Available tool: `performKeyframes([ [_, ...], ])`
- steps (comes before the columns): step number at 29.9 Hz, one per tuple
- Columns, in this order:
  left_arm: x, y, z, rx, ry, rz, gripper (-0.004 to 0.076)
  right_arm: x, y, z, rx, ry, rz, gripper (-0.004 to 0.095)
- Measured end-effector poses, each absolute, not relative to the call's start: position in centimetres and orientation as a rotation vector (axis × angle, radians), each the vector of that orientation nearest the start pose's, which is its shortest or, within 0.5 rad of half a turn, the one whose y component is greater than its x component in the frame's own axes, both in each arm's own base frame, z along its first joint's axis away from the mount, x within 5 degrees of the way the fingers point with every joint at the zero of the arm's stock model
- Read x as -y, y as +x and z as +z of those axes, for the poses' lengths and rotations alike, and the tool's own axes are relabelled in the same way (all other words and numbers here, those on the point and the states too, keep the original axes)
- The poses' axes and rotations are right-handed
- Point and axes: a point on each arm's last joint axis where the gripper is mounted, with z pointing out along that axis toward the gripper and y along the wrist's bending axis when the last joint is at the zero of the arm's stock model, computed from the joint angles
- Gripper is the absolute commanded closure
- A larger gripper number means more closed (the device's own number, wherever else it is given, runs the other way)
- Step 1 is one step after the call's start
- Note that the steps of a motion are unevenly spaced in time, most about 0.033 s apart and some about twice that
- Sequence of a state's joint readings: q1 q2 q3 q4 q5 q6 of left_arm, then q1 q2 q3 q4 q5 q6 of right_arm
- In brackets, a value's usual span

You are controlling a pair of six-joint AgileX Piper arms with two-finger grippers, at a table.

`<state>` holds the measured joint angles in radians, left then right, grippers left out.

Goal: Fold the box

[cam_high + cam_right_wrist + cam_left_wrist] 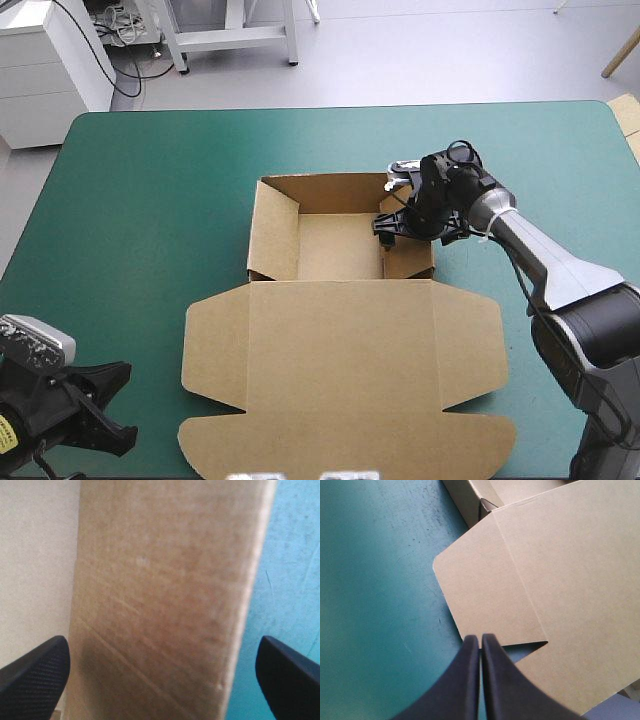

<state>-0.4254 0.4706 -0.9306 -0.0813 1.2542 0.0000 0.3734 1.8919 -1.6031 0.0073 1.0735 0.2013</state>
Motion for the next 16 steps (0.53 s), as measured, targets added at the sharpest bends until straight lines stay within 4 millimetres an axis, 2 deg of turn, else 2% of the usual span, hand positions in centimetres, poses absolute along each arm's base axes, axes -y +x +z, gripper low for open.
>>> performKeyframes([
  [3,2.16,3.05,37.53,-2.240,0.496,-0.324,0.0731,-14.69,37.34,26.27,-2.858,-0.243,0.126,-0.0008],
  [5,2.17,3.03,37.51,-2.240,0.496,-0.327,0.0731,-14.68,37.32,26.27,-2.860,-0.244,0.125,0.0057],
  [6,2.17,3.03,37.51,-2.240,0.496,-0.327,0.0731,-14.68,37.32,26.26,-2.861,-0.245,0.124,0.0127],
  [8,2.17,3.03,37.51,-2.240,0.496,-0.327,0.0731,-14.69,37.31,26.26,-2.862,-0.244,0.125,0.0329],
  [12,2.17,3.03,37.51,-2.240,0.496,-0.327,0.0731,-14.65,37.25,26.45,-2.857,-0.245,0.125,0.0939],
  [13,2.17,3.03,37.51,-2.240,0.496,-0.327,0.0731,-14.62,37.20,26.61,-2.853,-0.245,0.125,0.0915],
  [16,2.17,3.03,37.51,-2.240,0.496,-0.327,0.0731,-14.49,37.14,26.89,-2.844,-0.244,0.112,0.0929],
])
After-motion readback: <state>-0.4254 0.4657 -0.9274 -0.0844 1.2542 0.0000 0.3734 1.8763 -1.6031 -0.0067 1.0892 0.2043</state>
